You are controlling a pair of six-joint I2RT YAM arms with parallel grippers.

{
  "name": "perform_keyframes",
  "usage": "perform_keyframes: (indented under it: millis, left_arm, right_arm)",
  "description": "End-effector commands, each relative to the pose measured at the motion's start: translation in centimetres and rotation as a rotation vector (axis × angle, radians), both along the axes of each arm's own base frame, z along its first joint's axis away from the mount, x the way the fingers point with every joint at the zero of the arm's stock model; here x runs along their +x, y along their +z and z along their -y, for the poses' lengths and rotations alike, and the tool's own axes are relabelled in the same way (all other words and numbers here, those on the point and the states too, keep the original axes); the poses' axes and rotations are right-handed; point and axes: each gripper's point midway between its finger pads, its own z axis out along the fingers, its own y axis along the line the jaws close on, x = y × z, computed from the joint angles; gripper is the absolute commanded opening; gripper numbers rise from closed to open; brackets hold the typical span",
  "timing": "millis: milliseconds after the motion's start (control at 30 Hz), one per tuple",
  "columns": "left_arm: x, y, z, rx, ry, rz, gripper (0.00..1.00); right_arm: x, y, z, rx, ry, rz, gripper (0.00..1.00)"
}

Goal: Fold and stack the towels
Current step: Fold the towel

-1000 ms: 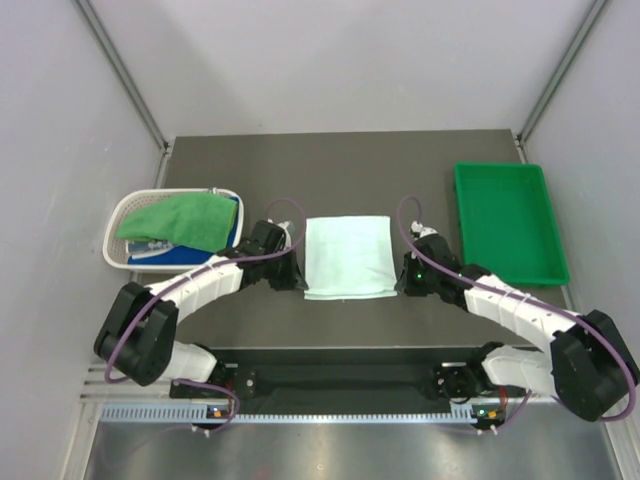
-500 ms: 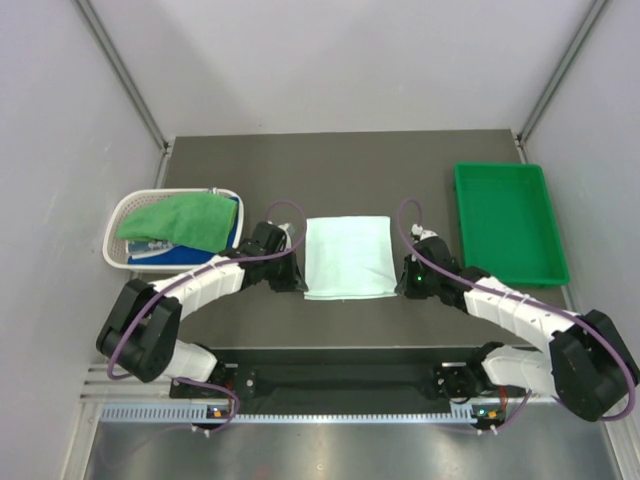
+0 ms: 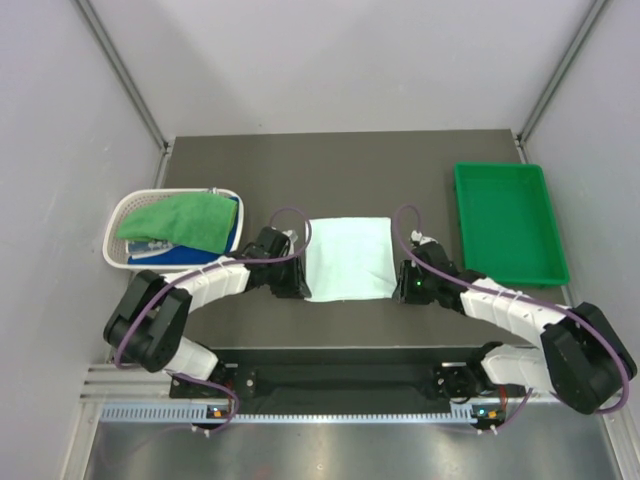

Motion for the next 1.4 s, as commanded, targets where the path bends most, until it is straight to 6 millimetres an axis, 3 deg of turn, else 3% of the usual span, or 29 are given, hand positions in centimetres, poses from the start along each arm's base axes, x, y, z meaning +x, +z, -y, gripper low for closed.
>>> perform_keyframes:
  millis: [0,67,167,233,267,300,367,400,433,467,500,533,600,633,800,833,967,1267,1367]
  left_arm:
    - [1.6,2.0,0.2,0.0,0.002,0.083,0.36]
    - [2.9,3.8,0.0,0.03,0.005,0.134,0.4]
    - [5.6,7.2,0.2,0.05,0.029,0.232,0.4]
    - [7.3,8.5,0.0,0.062,0.056,0.271,0.4]
    - [8.9,10.4,0.5,0.047,0.073,0.321,0.4]
    - [9.9,10.4,0.5,0.063,0.086,0.332,0.4]
    - [13.0,11.0,0.7,0.101,0.117,0.383,0.41]
    - [14.1,11.0,0.6,0.112,0.126,0.384,0.4]
    - [15.0,10.7,0.7,0.129,0.116,0.384,0.39]
    - [16.3,11.6,1.1,0.126,0.115,0.402,0.39]
    - [17.2,9.9,1.0,0.156,0.109,0.374,0.38]
    - [17.9,9.5,0.9,0.169,0.097,0.373,0.37]
    - [19.5,8.5,1.5,0.159,0.079,0.357,0.37]
    - [19.9,8.3,1.8,0.148,0.058,0.356,0.35]
    - [21.7,6.1,2.8,0.134,0.02,0.35,0.32]
    - [21.9,5.7,2.8,0.144,0.017,0.352,0.32]
    - [22.4,3.0,2.1,0.189,0.034,0.322,0.31]
    - [22.5,0.6,1.3,0.241,0.053,0.29,0.3]
    - [22.5,0.1,1.0,0.257,0.057,0.28,0.29]
  right_arm:
    - [1.0,1.6,-0.8,0.019,0.009,0.059,0.37]
    - [1.4,2.4,-0.2,-0.012,0.001,0.08,0.43]
    - [2.8,4.7,-0.3,-0.014,-0.001,0.134,0.46]
    - [4.5,6.3,-0.2,-0.014,-0.024,0.17,0.46]
    - [5.3,6.9,-0.2,-0.022,-0.019,0.186,0.46]
    - [6.9,8.8,-0.6,-0.007,-0.03,0.231,0.46]
    - [9.2,8.7,-0.6,-0.05,-0.035,0.243,0.46]
    - [11.1,10.2,-0.9,-0.048,-0.049,0.278,0.46]
    - [12.2,8.8,-1.0,-0.078,-0.049,0.243,0.45]
    - [13.3,8.8,-1.4,-0.079,-0.037,0.255,0.45]
    - [14.9,9.6,-1.7,-0.074,-0.045,0.275,0.43]
    - [15.6,8.0,-2.0,-0.093,-0.038,0.244,0.43]
    - [17.6,8.7,-3.1,-0.068,-0.026,0.273,0.41]
    - [18.2,7.5,-3.4,-0.075,-0.021,0.249,0.4]
    - [20.7,7.1,-5.1,-0.052,-0.004,0.255,0.37]
    - [20.9,6.0,-5.2,-0.065,-0.003,0.236,0.37]
    - [22.3,4.3,-4.5,-0.089,-0.027,0.209,0.36]
    - [22.9,0.2,-1.4,-0.052,-0.099,0.104,0.34]
    - [22.8,0.2,-1.0,-0.01,-0.116,0.097,0.34]
